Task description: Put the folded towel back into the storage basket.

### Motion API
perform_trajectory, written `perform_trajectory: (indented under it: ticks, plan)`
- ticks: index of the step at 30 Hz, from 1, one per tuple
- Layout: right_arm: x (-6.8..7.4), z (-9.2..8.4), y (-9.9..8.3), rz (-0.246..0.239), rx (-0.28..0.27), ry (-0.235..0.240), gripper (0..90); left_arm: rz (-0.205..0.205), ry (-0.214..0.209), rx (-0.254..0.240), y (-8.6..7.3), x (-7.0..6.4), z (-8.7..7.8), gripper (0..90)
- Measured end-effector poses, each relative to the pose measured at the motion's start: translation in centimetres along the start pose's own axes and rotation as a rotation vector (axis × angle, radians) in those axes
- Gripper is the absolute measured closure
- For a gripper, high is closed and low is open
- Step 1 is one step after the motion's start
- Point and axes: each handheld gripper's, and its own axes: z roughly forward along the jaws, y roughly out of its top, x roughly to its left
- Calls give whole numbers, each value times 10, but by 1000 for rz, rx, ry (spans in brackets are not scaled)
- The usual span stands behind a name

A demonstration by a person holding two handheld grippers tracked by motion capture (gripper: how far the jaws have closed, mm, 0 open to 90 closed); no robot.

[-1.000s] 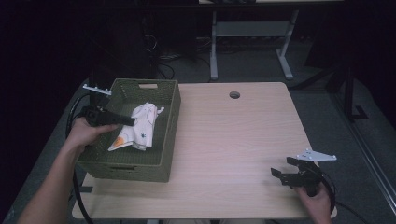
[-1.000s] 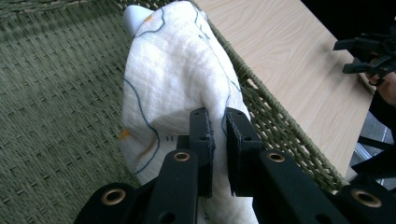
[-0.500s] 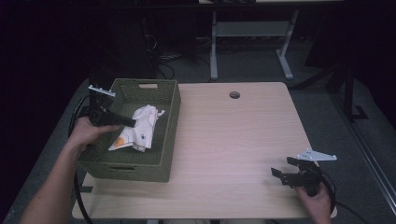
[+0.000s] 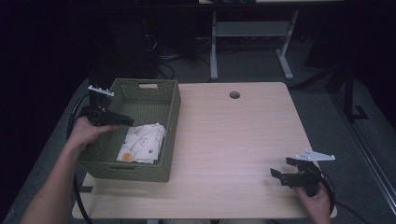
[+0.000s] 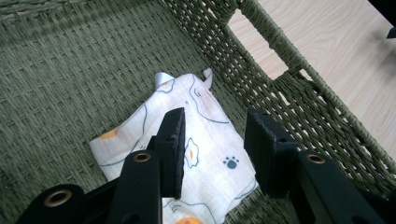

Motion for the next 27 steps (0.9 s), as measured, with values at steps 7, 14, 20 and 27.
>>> perform_trajectory:
  ticks: [7, 14, 20, 27]
  plan:
    - [3, 1, 1, -10, 1, 6, 143, 11, -4, -14, 1, -11, -4, 577]
    - [3, 1, 2, -21, -1, 13, 143, 21, -6, -22, 2, -20, -5, 562]
    - [2, 2, 2, -25, 0, 22, 143, 28, -8, -26, 5, -31, -3, 541]
    - [3, 5, 2, -31, 12, 22, 143, 29, 2, -35, 8, -44, -4, 516]
